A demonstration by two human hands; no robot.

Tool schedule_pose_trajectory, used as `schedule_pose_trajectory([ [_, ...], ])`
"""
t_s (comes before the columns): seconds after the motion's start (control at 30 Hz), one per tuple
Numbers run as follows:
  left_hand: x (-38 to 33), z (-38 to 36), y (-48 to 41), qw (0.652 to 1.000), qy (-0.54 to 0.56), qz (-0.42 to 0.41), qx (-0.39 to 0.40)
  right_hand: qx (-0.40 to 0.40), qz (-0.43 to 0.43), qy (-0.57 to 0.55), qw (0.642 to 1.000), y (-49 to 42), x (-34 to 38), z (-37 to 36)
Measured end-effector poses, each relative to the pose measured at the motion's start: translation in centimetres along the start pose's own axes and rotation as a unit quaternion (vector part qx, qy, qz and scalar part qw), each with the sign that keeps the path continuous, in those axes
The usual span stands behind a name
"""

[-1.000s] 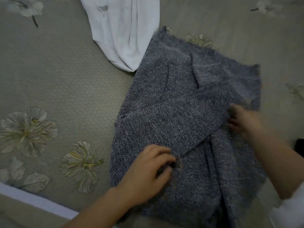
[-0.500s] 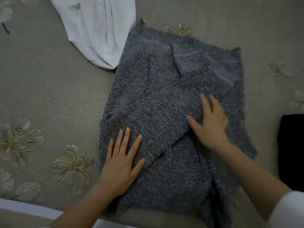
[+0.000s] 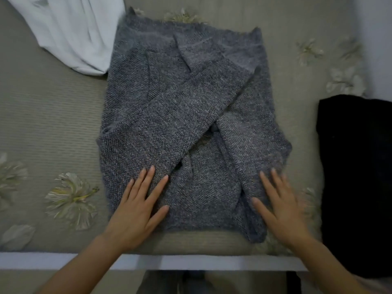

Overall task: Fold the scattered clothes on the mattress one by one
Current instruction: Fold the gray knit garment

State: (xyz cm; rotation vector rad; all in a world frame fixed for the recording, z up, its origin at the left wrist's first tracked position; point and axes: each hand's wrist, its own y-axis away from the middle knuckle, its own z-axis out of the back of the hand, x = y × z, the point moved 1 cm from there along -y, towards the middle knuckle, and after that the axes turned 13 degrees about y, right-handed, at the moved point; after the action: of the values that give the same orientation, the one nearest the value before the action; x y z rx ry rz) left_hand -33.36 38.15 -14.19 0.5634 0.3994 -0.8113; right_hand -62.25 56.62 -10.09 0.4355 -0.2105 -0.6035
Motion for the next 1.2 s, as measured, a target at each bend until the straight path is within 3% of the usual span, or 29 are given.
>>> schedule_pose_trajectory([
  [0.07,-0.3,-0.9,0.5,1.0,-0.014,0.013,0.012,0.034,0.046,0.071,0.996,2.3,0.0,-3.5],
  [0.17,-0.9,-1.1,0.8,0.999,-0.019,0.022,0.021,-0.004,0.077,0.106,0.991,4.1,0.3,-5.7],
  [0.33,-1.8,-0.9,2.0,0.99,-0.09,0.03,0.101,-0.017,0.174,0.142,0.974,4.8,0.9,-5.1],
  [0.57,-5.1,0.2,0.5,0.967,-0.204,0.102,0.115,-0.031,0.173,0.115,0.978,1.8,3.3,-3.7],
  [0.73,-7.5,2.6,-1.0,0.972,-0.172,0.126,0.093,0.009,0.124,0.102,0.987,0.4,3.6,0.1],
  [0.83,-9.0,4.7,-0.5,0.976,-0.134,0.121,0.122,0.067,0.125,0.086,0.986,1.0,3.0,2.7],
  [0.97,-11.1,5.8,3.0,0.957,-0.082,0.121,0.249,0.174,0.117,0.052,0.976,5.0,2.0,4.0],
  [1.07,-12.4,5.6,6.2,0.923,-0.035,0.162,0.348,0.272,0.098,0.017,0.957,8.5,1.2,3.6],
  [1.2,-13.6,6.2,8.5,0.859,-0.036,0.229,0.456,0.443,0.085,-0.019,0.892,11.0,1.1,4.6],
])
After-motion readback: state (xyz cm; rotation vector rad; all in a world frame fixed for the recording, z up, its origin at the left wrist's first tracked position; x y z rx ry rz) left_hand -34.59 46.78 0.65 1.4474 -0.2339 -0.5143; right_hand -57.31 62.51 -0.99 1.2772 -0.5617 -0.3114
